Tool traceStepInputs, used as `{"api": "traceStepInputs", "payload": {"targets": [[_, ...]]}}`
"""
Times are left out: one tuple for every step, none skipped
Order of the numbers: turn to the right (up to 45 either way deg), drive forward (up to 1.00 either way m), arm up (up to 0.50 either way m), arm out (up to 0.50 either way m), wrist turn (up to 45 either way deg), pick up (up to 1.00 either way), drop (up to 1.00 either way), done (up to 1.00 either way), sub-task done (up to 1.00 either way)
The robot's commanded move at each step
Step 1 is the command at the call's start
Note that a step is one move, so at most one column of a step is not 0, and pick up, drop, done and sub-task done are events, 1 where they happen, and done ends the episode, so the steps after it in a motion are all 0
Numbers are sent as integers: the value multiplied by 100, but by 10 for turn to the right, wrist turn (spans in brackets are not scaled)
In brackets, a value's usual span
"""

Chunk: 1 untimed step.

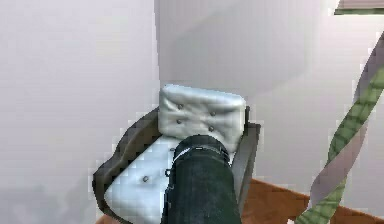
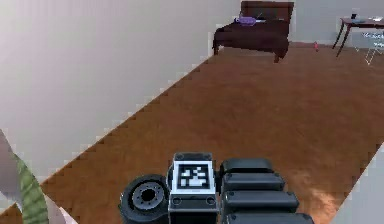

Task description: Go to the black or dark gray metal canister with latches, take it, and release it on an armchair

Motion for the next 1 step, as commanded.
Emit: {"api": "traceStepInputs", "payload": {"targets": [[270,0,0,0,0,0,0,0,0]]}}
